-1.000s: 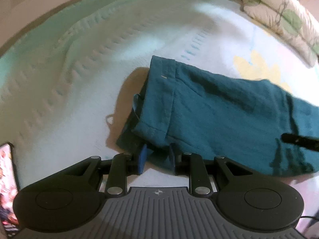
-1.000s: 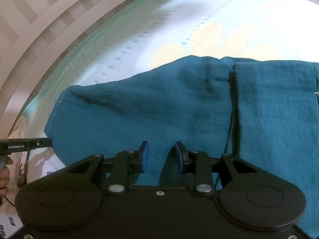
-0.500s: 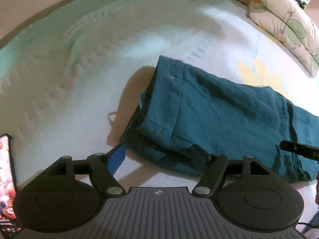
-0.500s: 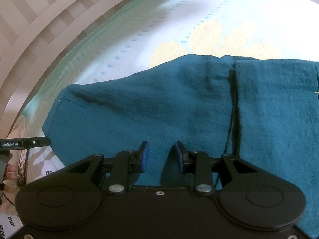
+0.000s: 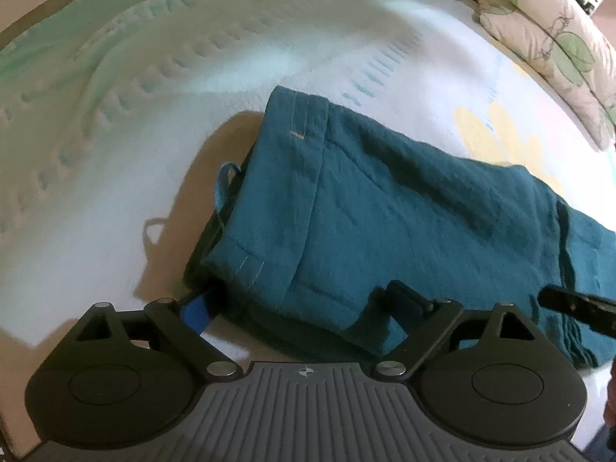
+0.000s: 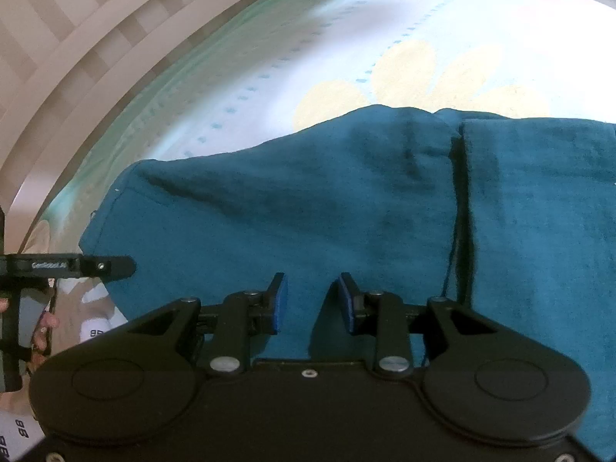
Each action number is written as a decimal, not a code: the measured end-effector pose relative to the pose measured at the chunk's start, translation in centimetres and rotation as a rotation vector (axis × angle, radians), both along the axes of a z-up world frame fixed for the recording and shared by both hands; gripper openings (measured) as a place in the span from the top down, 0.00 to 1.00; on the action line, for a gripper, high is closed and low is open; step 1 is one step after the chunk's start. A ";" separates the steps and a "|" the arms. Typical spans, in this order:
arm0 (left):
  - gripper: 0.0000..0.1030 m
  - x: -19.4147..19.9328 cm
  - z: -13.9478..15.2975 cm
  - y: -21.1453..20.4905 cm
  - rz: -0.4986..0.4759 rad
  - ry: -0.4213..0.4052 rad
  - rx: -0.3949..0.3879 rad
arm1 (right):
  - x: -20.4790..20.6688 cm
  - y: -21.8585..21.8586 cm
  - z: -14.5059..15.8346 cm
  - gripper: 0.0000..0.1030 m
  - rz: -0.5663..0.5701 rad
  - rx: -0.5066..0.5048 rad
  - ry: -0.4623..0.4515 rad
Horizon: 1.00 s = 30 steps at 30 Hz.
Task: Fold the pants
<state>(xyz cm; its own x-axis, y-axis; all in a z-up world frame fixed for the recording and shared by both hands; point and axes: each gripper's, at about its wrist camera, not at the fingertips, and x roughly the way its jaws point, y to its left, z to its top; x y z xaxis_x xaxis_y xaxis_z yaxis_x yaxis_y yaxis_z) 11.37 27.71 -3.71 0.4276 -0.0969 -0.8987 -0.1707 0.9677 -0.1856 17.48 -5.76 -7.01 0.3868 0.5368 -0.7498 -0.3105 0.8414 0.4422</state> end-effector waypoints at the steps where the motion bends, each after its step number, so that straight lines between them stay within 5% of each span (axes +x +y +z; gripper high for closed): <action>1: 0.11 0.1 0.0 0.0 0.009 0.001 0.001 | 0.0 0.0 0.0 0.60 0.001 0.001 -0.003; 5: 0.17 0.1 0.2 0.5 0.107 -0.002 -0.027 | -0.3 -0.4 0.2 0.60 0.003 0.003 -0.013; 8: 0.34 0.1 0.5 0.8 0.157 0.011 -0.010 | -0.5 -1.0 0.4 0.60 -0.007 -0.004 -0.019; 11: 0.62 0.2 1.1 0.5 0.137 0.000 0.019 | -0.6 -1.8 0.5 0.60 -0.022 -0.005 -0.017; 12: 0.81 0.1 1.4 0.3 0.110 -0.019 0.018 | -0.7 -2.1 0.5 0.60 -0.029 -0.005 -0.017; 13: 0.84 -0.1 1.8 0.1 0.089 -0.041 -0.007 | -0.8 -2.3 0.6 0.60 -0.036 -0.006 -0.017; 23: 0.88 -0.3 10.3 -8.2 -0.254 -0.335 0.013 | -0.9 -6.1 1.1 0.60 -0.114 -0.023 -0.029; 30: 0.88 2.8 12.0 -17.6 -0.512 -0.337 -0.080 | -1.2 -9.8 1.5 0.60 -0.193 -0.017 -0.017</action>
<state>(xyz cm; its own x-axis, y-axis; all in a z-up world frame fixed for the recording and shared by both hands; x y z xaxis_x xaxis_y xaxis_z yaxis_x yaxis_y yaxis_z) 14.18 10.15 8.26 0.5680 -0.4267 -0.7037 0.3926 0.8920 -0.2240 16.28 -15.56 -5.48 0.4942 0.4389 -0.7504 -0.1502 0.8933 0.4236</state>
